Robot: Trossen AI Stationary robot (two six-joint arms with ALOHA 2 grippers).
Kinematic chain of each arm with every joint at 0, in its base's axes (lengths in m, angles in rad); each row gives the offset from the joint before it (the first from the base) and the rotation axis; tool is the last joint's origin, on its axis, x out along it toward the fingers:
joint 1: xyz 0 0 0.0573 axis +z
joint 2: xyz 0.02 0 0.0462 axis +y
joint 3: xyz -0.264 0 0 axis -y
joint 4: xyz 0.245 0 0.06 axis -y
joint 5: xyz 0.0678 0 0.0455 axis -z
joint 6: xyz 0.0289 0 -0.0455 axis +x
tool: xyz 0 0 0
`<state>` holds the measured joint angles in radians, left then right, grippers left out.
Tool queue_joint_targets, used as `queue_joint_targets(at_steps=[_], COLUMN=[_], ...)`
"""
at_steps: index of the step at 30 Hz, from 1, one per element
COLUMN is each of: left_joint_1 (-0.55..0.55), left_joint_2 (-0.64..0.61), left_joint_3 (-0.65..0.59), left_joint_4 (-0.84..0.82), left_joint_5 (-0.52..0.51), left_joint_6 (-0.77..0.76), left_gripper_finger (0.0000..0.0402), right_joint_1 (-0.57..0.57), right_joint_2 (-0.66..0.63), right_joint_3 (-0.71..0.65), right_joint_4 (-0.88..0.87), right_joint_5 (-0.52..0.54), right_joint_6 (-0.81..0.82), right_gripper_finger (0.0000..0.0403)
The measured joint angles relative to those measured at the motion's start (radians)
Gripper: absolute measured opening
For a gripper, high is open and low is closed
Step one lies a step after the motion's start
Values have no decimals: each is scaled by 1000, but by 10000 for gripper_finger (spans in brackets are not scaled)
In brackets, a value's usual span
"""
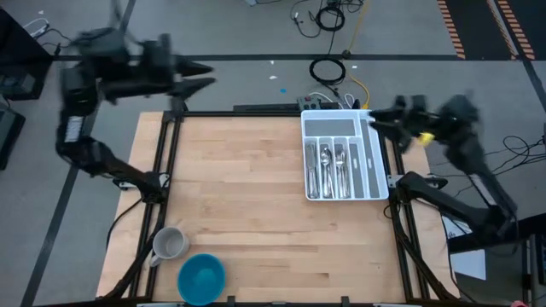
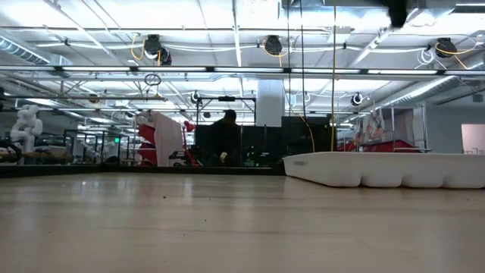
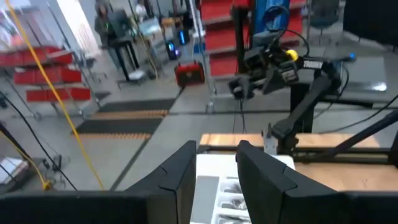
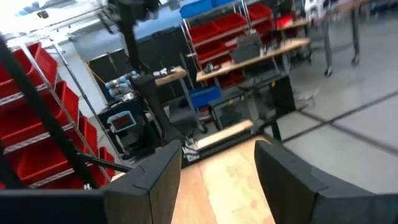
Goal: Sort silverware
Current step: Return to Home Position
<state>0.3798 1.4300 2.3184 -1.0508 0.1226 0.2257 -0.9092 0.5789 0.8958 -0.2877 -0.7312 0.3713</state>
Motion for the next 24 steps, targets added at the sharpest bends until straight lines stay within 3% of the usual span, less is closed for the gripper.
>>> queue_joint_targets(at_steps=[6, 11, 13, 16, 19, 24], left_joint_1=[-7, -7, -7, -7, -7, -7], left_joint_2=[-117, -169, -182, -220, -284, -483], left_joint_3=[0, 0, -10, -75, -209, -611], left_joint_4=[-66, -220, -261, -268, -187, 145], left_joint_5=[0, 0, 0, 22, 37, 41], left_joint_6=[-9, -78, -110, -116, -134, -191], left_gripper_finger=[120, 120, 120, 120, 120, 120], right_joint_1=[0, 0, 0, 0, 3, 3], right_joint_2=[-109, -191, -237, -311, -397, -500], right_joint_3=[273, 370, 368, 297, 158, -167], right_joint_4=[-358, -603, -718, -761, -641, -122], right_joint_5=[76, 440, 499, 411, 268, -138], right_joint_6=[-153, -85, -43, -135, -184, -35], right_gripper_finger=[196, 196, 196, 196, 196, 196])
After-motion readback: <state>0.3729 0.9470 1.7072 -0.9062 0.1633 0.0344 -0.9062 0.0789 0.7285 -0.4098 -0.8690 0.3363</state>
